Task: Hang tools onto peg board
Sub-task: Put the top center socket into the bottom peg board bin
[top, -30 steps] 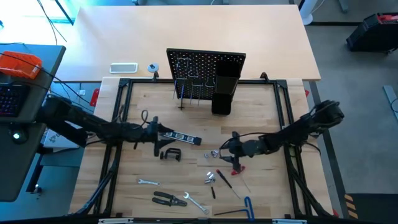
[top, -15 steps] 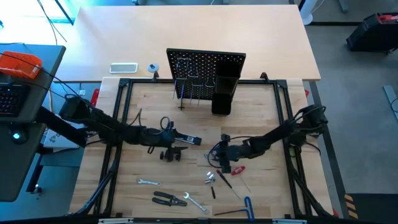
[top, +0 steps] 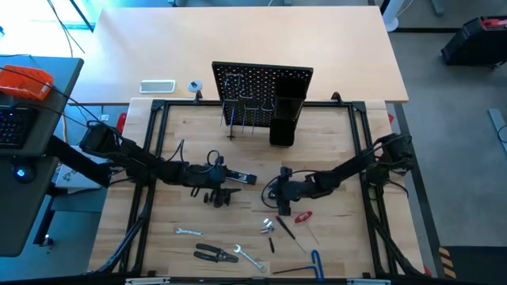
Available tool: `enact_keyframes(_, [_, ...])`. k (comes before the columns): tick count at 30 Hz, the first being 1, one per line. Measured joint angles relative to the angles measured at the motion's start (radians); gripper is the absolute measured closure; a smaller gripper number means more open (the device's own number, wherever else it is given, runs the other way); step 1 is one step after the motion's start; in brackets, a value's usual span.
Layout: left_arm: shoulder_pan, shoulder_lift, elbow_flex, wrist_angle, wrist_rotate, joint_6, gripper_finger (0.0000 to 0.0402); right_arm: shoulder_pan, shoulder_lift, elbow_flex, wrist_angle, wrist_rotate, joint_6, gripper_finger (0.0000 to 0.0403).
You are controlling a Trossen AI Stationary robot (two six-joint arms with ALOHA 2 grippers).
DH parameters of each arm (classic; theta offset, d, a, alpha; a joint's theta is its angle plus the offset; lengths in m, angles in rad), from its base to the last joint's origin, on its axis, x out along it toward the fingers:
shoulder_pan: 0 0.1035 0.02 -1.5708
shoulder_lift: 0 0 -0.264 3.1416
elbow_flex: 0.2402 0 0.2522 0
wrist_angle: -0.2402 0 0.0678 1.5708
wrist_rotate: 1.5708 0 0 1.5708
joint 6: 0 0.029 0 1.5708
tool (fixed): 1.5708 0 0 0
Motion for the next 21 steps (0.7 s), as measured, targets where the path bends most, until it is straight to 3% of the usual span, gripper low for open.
enact_keyframes(8, [0.0,0.0,0.0,0.004,0.0,0.002,0.0179,-0.024,0.0,-0.001,-0.005,-0.076,0.009,0.0283])
enact_keyframes(21, [0.0,0.0,0.0,0.004,0.0,0.002,0.0179,-0.023,0.0,-0.002,0.012,-0.084,0.004,0.0349])
